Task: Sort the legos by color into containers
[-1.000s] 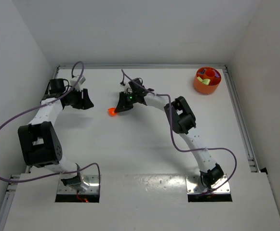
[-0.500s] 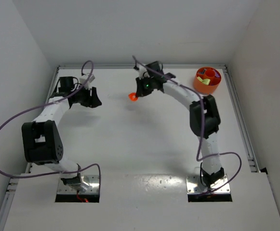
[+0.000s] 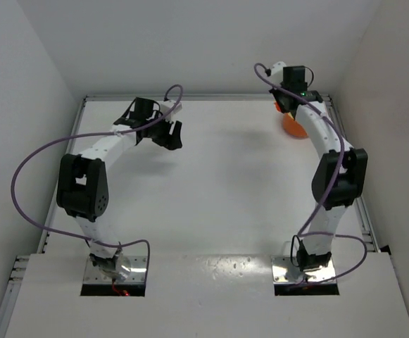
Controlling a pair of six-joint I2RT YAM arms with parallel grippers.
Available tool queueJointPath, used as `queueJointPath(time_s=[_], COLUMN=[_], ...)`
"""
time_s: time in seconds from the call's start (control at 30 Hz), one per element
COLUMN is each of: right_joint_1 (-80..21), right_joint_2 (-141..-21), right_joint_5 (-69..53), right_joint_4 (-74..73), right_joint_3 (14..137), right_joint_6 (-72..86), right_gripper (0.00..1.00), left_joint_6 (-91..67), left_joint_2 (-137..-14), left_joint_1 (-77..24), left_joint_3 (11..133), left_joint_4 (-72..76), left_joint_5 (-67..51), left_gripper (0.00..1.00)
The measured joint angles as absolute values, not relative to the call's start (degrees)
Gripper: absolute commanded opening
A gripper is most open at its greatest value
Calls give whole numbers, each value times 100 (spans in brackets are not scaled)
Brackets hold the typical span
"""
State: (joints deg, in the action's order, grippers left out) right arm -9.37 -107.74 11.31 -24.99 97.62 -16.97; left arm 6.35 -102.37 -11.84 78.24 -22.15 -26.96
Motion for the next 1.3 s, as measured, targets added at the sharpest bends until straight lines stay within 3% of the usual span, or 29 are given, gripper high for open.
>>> queueJointPath(time_s=[0.27, 0.6, 1.3], right_joint_1=[283, 600, 624], right_joint_2=[-11974, -12661, -13069], right_joint_5=[1614, 1839, 1667], right_joint_4=[-2930, -3050, -3341], right_joint_3=[10871, 12090, 12175], right_joint_6=[-1767, -1815, -1754], right_gripper=[0, 0, 1], left_joint_6=[637, 631, 650], left_joint_2=[-10237, -10237, -10313], left_joint_1=[-1525, -1568, -1568], left_joint_3=[7867, 7867, 7867], left_joint_4=[-2141, -2023, -2003], left_joint_5=[-2373, -2182, -2115], left_gripper=[71, 71, 72])
